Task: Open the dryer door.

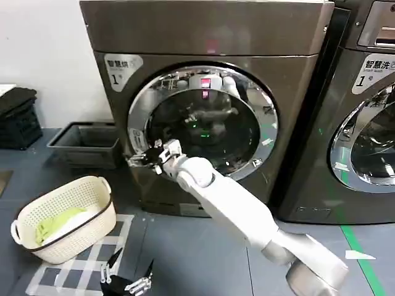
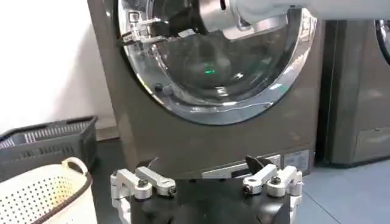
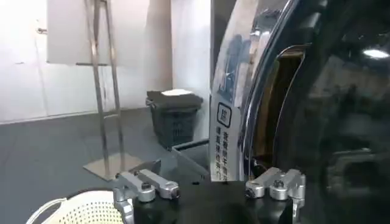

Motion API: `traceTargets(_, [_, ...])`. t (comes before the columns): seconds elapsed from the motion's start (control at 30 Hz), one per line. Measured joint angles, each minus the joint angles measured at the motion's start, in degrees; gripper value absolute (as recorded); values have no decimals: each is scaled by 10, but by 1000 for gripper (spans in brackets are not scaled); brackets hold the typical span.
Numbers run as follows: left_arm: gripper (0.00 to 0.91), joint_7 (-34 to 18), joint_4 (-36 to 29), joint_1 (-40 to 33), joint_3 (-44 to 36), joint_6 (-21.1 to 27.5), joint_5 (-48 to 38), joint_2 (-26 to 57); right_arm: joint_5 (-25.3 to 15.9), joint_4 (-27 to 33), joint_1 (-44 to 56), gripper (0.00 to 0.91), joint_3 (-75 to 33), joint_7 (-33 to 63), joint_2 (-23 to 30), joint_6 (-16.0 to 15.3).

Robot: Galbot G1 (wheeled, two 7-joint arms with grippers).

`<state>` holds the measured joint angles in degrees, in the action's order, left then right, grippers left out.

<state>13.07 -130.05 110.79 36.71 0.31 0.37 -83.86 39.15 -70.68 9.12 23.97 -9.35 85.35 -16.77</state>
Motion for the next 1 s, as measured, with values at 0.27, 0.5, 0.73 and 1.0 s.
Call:
traceTargets(0.27, [907,0,0,0,0,0,0,0,0,0,-6,907,6,-41,-5,7])
traceTargets(0.5, [907,0,0,0,1,0,0,0,4,-9,-7,907,11,-73,-14,14])
traceTargets(0.73, [907,0,-2,4,12,1,-4,2,29,-37,-15,907,25,-115,-38,12])
traceTargets(1.0, [907,-3,-17,10,31,12,-27,10,62,-85,-18,907,37,-145,-76,9])
